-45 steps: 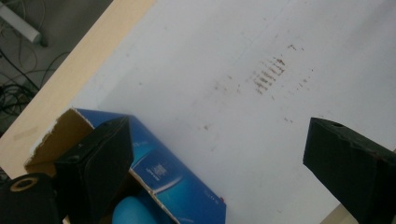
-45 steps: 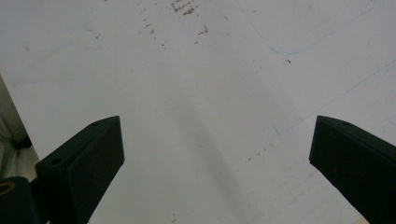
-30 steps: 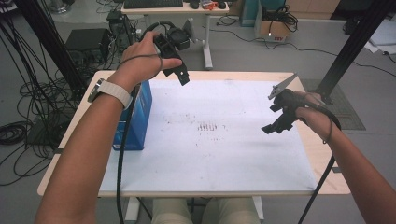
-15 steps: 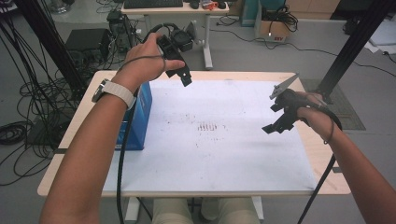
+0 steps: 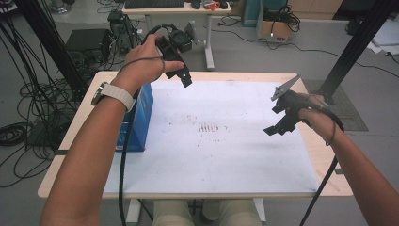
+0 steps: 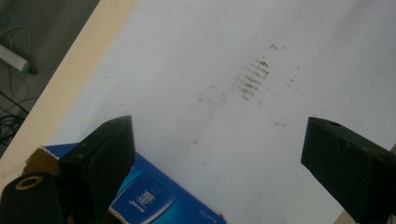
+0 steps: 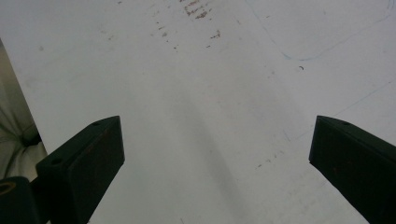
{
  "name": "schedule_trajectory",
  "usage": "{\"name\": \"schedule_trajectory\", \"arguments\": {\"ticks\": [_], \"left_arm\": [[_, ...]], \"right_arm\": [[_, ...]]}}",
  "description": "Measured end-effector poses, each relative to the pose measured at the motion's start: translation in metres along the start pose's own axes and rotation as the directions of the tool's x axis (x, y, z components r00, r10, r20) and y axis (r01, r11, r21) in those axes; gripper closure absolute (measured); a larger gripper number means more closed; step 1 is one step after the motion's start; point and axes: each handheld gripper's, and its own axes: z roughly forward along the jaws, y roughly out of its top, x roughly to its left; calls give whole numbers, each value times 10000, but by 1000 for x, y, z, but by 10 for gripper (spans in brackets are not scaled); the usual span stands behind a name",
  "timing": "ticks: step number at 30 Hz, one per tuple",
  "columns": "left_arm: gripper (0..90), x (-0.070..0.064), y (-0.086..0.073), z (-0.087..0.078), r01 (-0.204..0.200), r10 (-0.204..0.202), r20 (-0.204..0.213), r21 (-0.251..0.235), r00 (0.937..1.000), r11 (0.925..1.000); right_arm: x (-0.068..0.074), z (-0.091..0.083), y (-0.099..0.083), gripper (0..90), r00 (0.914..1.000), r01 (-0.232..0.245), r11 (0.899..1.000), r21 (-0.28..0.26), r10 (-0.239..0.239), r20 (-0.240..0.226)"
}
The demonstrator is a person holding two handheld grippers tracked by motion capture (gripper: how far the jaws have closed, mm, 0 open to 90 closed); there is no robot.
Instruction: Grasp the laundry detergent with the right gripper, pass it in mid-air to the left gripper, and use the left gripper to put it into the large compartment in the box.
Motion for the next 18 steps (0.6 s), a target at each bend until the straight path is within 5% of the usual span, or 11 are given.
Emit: {"name": "schedule_trajectory", "arguments": {"ticks": [18], "left_arm": [[101, 3, 0, 2, 65, -65, 7, -39, 10000, 10000]], "right_arm": [[-3, 3, -1, 30, 10000, 29, 10000, 49, -29, -65]]}}
